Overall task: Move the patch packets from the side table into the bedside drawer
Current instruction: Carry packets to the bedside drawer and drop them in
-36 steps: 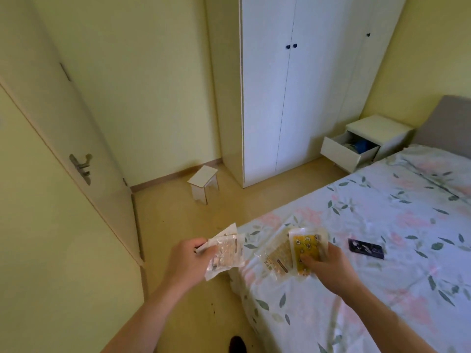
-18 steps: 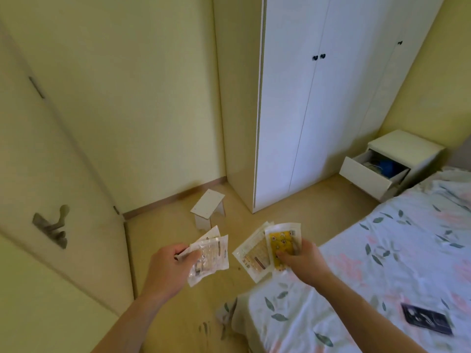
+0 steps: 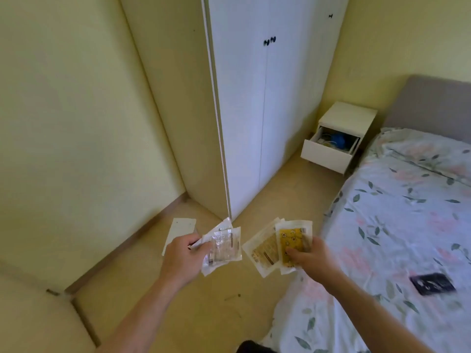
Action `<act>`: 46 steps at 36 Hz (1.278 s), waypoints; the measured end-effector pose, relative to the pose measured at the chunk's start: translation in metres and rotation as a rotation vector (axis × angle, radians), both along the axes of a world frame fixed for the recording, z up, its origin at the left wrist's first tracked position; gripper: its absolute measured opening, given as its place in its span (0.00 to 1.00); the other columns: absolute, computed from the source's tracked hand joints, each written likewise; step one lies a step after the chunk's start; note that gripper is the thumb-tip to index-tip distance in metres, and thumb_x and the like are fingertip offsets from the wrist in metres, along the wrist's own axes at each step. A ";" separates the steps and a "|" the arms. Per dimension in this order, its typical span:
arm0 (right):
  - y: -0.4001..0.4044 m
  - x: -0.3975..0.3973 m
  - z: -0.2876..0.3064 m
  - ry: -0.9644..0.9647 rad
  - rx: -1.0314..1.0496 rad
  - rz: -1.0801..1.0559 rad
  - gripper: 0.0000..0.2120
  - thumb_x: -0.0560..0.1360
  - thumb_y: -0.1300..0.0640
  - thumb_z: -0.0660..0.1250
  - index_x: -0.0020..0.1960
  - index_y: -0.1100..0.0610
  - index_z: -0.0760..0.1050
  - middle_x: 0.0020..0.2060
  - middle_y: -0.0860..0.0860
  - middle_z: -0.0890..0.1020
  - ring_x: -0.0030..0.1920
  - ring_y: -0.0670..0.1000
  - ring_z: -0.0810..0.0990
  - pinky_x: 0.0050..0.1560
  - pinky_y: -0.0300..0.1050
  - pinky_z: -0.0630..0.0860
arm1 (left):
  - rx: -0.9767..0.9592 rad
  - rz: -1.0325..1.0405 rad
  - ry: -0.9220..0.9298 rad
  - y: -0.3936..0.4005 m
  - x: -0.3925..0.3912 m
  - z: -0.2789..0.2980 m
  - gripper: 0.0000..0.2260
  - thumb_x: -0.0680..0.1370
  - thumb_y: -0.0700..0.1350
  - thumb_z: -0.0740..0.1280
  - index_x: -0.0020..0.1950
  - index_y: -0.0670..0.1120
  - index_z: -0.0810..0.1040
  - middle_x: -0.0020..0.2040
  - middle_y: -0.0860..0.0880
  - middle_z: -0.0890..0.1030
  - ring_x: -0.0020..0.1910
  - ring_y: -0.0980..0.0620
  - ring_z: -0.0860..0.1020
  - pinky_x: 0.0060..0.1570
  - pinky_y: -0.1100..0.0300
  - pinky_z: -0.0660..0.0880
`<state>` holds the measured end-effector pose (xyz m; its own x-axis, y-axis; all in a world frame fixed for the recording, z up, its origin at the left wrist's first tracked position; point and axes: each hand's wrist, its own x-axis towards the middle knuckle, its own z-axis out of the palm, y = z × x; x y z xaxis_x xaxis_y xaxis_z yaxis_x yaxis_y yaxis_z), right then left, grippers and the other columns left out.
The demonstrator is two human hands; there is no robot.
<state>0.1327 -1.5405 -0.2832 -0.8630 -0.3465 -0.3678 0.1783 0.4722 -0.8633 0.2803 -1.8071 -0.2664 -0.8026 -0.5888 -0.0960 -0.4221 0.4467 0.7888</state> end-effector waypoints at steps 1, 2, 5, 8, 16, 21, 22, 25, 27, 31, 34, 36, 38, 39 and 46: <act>-0.004 -0.011 -0.003 -0.004 -0.008 -0.038 0.04 0.74 0.59 0.73 0.49 0.53 0.82 0.41 0.49 0.87 0.42 0.49 0.87 0.48 0.51 0.84 | 0.011 -0.025 0.003 -0.007 -0.018 0.000 0.21 0.74 0.48 0.71 0.31 0.45 0.61 0.28 0.53 0.60 0.28 0.54 0.59 0.31 0.57 0.56; -0.007 -0.023 -0.005 -0.011 -0.017 -0.081 0.05 0.74 0.60 0.74 0.48 0.53 0.82 0.40 0.49 0.87 0.42 0.50 0.87 0.49 0.54 0.84 | 0.016 -0.050 -0.001 -0.013 -0.035 -0.002 0.21 0.74 0.48 0.72 0.31 0.45 0.61 0.28 0.53 0.59 0.29 0.54 0.59 0.31 0.58 0.56; -0.020 -0.062 -0.014 -0.024 -0.033 -0.183 0.05 0.73 0.60 0.75 0.48 0.53 0.82 0.39 0.48 0.87 0.41 0.50 0.87 0.49 0.55 0.84 | 0.009 -0.121 -0.002 -0.034 -0.088 -0.004 0.21 0.74 0.48 0.72 0.30 0.45 0.63 0.25 0.55 0.61 0.27 0.55 0.59 0.31 0.58 0.56; -0.037 -0.105 -0.022 -0.017 -0.040 -0.244 0.05 0.73 0.59 0.75 0.47 0.53 0.82 0.38 0.49 0.87 0.41 0.50 0.87 0.49 0.54 0.84 | 0.006 -0.174 0.023 -0.057 -0.146 -0.009 0.22 0.75 0.47 0.72 0.28 0.46 0.63 0.24 0.55 0.61 0.26 0.56 0.58 0.28 0.60 0.55; -0.070 -0.229 -0.021 -0.039 -0.057 -0.347 0.04 0.75 0.59 0.73 0.49 0.54 0.81 0.40 0.48 0.86 0.41 0.47 0.86 0.37 0.38 0.78 | 0.029 -0.264 0.016 -0.102 -0.304 -0.011 0.23 0.76 0.47 0.72 0.27 0.47 0.64 0.25 0.54 0.59 0.27 0.55 0.58 0.30 0.60 0.54; -0.080 -0.305 -0.013 -0.049 -0.066 -0.422 0.06 0.75 0.59 0.74 0.51 0.55 0.81 0.42 0.50 0.86 0.43 0.49 0.86 0.39 0.41 0.79 | 0.072 -0.291 -0.003 -0.121 -0.399 -0.012 0.19 0.75 0.49 0.73 0.33 0.38 0.72 0.26 0.52 0.60 0.27 0.54 0.59 0.31 0.60 0.56; -0.082 -0.320 -0.011 -0.046 -0.067 -0.441 0.06 0.75 0.59 0.74 0.51 0.55 0.81 0.42 0.50 0.86 0.43 0.49 0.86 0.39 0.41 0.79 | 0.090 -0.301 -0.007 -0.123 -0.419 -0.012 0.20 0.74 0.51 0.73 0.33 0.38 0.72 0.28 0.51 0.60 0.28 0.54 0.60 0.32 0.58 0.56; -0.086 -0.366 -0.009 -0.042 -0.071 -0.489 0.06 0.75 0.59 0.74 0.51 0.55 0.81 0.42 0.49 0.86 0.42 0.48 0.86 0.39 0.41 0.79 | 0.129 -0.327 -0.029 -0.127 -0.480 -0.015 0.24 0.67 0.59 0.72 0.33 0.39 0.70 0.29 0.49 0.61 0.29 0.52 0.61 0.34 0.57 0.59; -0.086 -0.398 -0.010 -0.049 -0.080 -0.524 0.06 0.75 0.59 0.73 0.51 0.55 0.81 0.42 0.50 0.86 0.43 0.48 0.86 0.42 0.43 0.80 | 0.155 -0.334 -0.062 -0.129 -0.522 -0.020 0.27 0.64 0.62 0.71 0.35 0.37 0.73 0.30 0.48 0.63 0.30 0.51 0.63 0.34 0.56 0.61; -0.088 -0.459 -0.012 -0.053 -0.089 -0.584 0.05 0.75 0.59 0.73 0.51 0.55 0.81 0.44 0.51 0.86 0.45 0.50 0.86 0.48 0.49 0.82 | 0.214 -0.368 -0.095 -0.132 -0.601 -0.028 0.26 0.66 0.59 0.73 0.34 0.37 0.68 0.30 0.47 0.63 0.31 0.50 0.63 0.35 0.54 0.63; -0.088 -0.511 -0.018 -0.070 -0.083 -0.644 0.04 0.76 0.60 0.73 0.51 0.56 0.82 0.44 0.52 0.86 0.46 0.52 0.86 0.52 0.53 0.83 | 0.277 -0.373 -0.120 -0.137 -0.669 -0.039 0.24 0.68 0.56 0.74 0.32 0.39 0.66 0.30 0.48 0.64 0.31 0.50 0.63 0.36 0.54 0.65; -0.086 -0.545 -0.022 -0.081 -0.082 -0.694 0.05 0.75 0.60 0.73 0.51 0.57 0.82 0.44 0.53 0.87 0.46 0.52 0.87 0.53 0.55 0.83 | 0.293 -0.381 -0.152 -0.139 -0.714 -0.043 0.22 0.69 0.55 0.74 0.29 0.43 0.68 0.28 0.50 0.66 0.30 0.51 0.65 0.37 0.55 0.68; -0.085 -0.576 -0.024 -0.087 -0.084 -0.733 0.05 0.75 0.62 0.73 0.51 0.58 0.82 0.44 0.54 0.87 0.45 0.52 0.87 0.50 0.53 0.83 | 0.303 -0.396 -0.187 -0.137 -0.755 -0.044 0.20 0.71 0.54 0.75 0.27 0.47 0.71 0.26 0.53 0.69 0.29 0.53 0.68 0.37 0.55 0.71; -0.084 -0.592 -0.025 -0.094 -0.095 -0.759 0.05 0.75 0.63 0.73 0.51 0.59 0.81 0.45 0.55 0.87 0.44 0.53 0.87 0.48 0.51 0.83 | 0.312 -0.406 -0.200 -0.135 -0.777 -0.043 0.19 0.72 0.53 0.75 0.26 0.48 0.72 0.24 0.55 0.69 0.28 0.53 0.68 0.37 0.55 0.72; -0.065 -0.683 -0.035 -0.166 -0.160 -0.928 0.08 0.75 0.63 0.73 0.54 0.61 0.80 0.48 0.57 0.85 0.43 0.54 0.87 0.42 0.47 0.82 | 0.377 -0.427 -0.285 -0.104 -0.908 -0.062 0.15 0.71 0.53 0.76 0.35 0.42 0.82 0.32 0.47 0.82 0.35 0.48 0.80 0.39 0.55 0.78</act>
